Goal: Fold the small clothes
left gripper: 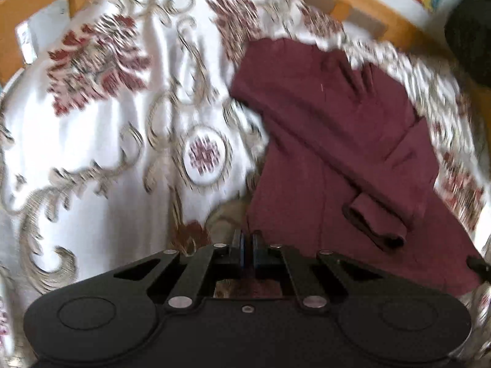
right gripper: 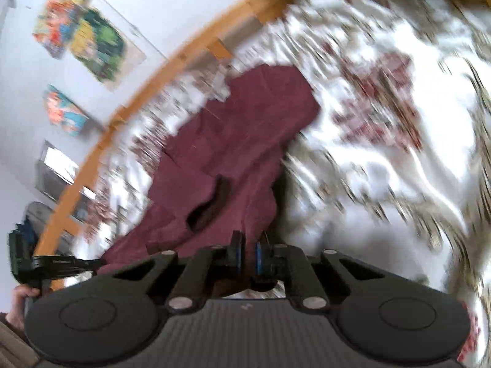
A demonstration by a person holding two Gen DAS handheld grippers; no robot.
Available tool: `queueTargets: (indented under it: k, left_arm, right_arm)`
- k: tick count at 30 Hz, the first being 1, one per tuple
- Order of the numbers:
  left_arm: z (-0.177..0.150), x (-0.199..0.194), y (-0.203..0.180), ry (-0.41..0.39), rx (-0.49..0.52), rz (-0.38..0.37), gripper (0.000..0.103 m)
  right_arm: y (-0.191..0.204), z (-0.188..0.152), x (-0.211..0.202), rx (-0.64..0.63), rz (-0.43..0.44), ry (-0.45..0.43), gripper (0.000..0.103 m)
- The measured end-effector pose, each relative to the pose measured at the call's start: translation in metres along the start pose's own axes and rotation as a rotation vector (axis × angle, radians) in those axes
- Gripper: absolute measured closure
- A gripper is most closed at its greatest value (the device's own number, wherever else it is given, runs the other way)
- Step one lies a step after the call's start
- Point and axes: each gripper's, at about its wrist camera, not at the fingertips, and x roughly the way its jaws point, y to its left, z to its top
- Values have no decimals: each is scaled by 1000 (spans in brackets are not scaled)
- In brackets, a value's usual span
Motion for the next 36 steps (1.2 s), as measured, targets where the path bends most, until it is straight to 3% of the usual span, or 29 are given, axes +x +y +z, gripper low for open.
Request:
queueTargets:
  k: [3,5,7,9,10,11,12,15,19,22,24,26,31,33,35,36]
  left_arm:
    - [-15,18,-4,14,32,8,97]
    - [-20,24,-1,24,31,7,90]
    - [-21,25,2,26,25,21,74]
    - [-21,21,4,7,38,36,50]
    - [-20,19,4,-10,49,39,43]
    - [-18,16,4,-25,56,39,27]
    - [-18,11,3,-53,62,40,15]
    - [-19,-2,-3,-157,85,36,4]
    - [-22,-9,-24,-229,200,15,1]
    - [-29,-6,-44,-239,315,-13,1]
    - [-34,-1,-59,-243,392,-36,1]
    - [-40,3,-76,-251,470,-57,1]
    - [-48,9,-116,-262,633,-127,1]
    - [-50,8,-126,-257,670,-153,1]
    - [-54,8,-133,-239,713,-174,1]
    - [-57,8,-135,-228,732,-182,1]
  right_arm:
    - [-4,-2,9,3,-37,31,93]
    - [2,-2,6,-43,-54,21,82]
    - [12,-4,2,-121,-119,-11,70]
    - [22,-5,-1,-218,-187,-26,54]
    - [27,-6,-2,-271,-214,-30,41]
    - [35,-7,-2,-338,-244,-33,30]
    - [43,-8,-2,-429,-276,-33,26]
    - [66,-19,0,-656,-323,-16,14]
    - [85,-47,4,-945,-328,72,7]
    - [94,-79,11,-1143,-366,117,6]
    - [97,-96,25,-1234,-456,112,6]
    - [95,-106,37,-1292,-534,98,6]
    - [87,-113,54,-1389,-576,79,6]
    - [89,-116,51,-1408,-557,61,16]
    - [90,-110,44,-1350,-503,43,51]
    - [90,-106,39,-1315,-467,26,61]
